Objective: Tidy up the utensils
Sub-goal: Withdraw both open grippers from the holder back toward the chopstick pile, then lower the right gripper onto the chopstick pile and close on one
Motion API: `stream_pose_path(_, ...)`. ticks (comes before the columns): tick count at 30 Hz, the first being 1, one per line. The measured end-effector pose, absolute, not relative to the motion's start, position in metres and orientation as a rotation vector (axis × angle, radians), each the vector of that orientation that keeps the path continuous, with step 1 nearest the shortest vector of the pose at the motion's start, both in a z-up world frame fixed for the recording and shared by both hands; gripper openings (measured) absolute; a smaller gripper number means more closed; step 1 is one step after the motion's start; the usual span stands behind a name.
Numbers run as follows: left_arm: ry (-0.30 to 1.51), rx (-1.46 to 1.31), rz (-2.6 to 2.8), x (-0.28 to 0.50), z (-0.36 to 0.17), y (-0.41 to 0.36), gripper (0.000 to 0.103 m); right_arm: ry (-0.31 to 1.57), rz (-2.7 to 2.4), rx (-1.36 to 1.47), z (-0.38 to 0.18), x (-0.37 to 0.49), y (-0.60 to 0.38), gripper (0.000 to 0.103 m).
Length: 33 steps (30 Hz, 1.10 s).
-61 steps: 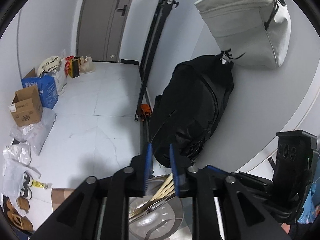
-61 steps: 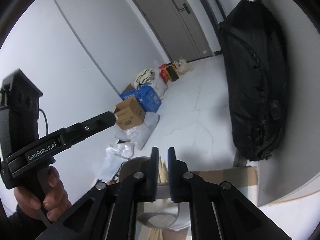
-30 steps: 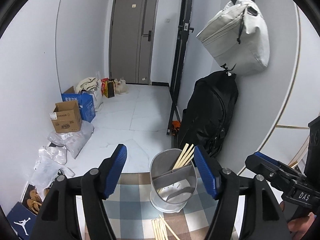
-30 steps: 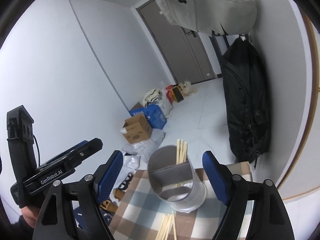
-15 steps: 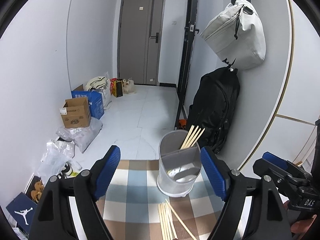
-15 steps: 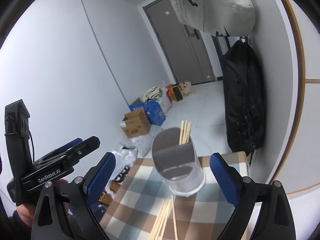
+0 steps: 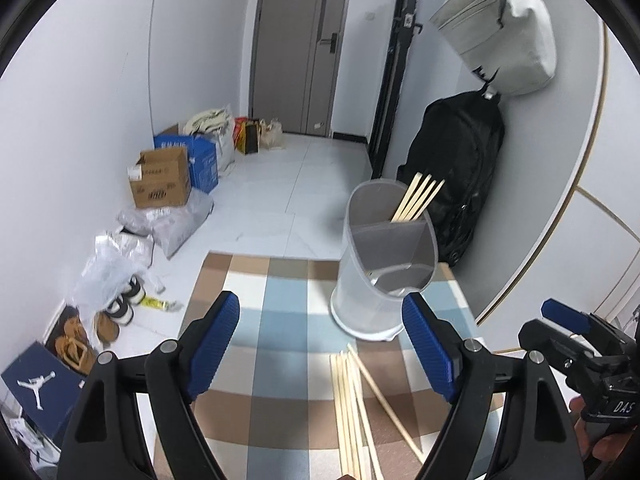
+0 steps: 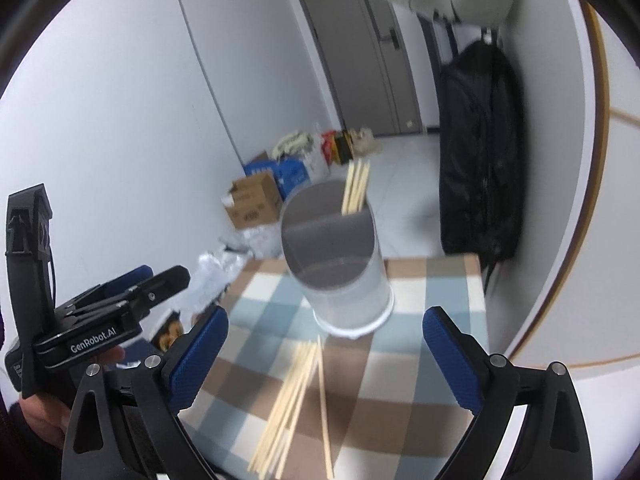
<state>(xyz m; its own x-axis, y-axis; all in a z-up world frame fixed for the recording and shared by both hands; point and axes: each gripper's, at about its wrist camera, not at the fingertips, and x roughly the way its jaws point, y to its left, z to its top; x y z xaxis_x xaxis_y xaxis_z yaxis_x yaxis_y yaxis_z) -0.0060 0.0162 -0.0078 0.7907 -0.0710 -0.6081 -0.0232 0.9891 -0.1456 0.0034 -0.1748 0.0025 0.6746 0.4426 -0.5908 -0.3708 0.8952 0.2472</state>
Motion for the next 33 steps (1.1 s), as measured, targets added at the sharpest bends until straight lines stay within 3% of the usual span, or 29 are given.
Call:
stream_pose_path(8, 0.724, -0.176, 0.001, 0.000, -0.039, 0.035, 0.080, 0.878, 0.463, 0.030, -0.049, 0.022, -0.156, 0.094)
stream_pose_path(18, 0.782, -0.224, 0.049, 0.007, -0.054, 0.058, 0.080, 1.045, 0.484, -0.073, -0.104, 0.050, -0.115, 0.059)
stream_pose_path(21, 0.805, -0.247, 0.061, 0.011, -0.058, 0.066, 0.080, 1.074, 0.481, -0.110, -0.118, 0.059, -0.102, 0.054)
stream_pose_path(26, 0.820, -0.271, 0.075, 0.015, -0.060, 0.077, 0.080, 1.105, 0.465, -0.194, -0.134, 0.072, -0.081, 0.036)
stream_pose_path(28, 0.822, -0.289, 0.077, 0.015, -0.059, 0.082, 0.080, 1.116, 0.447, -0.243, -0.141, 0.075, -0.074, 0.024)
stream_pose_path(33, 0.821, -0.297, 0.070, 0.014, -0.059, 0.087, 0.080, 1.133, 0.439, -0.288, -0.149, 0.080, -0.064, 0.023)
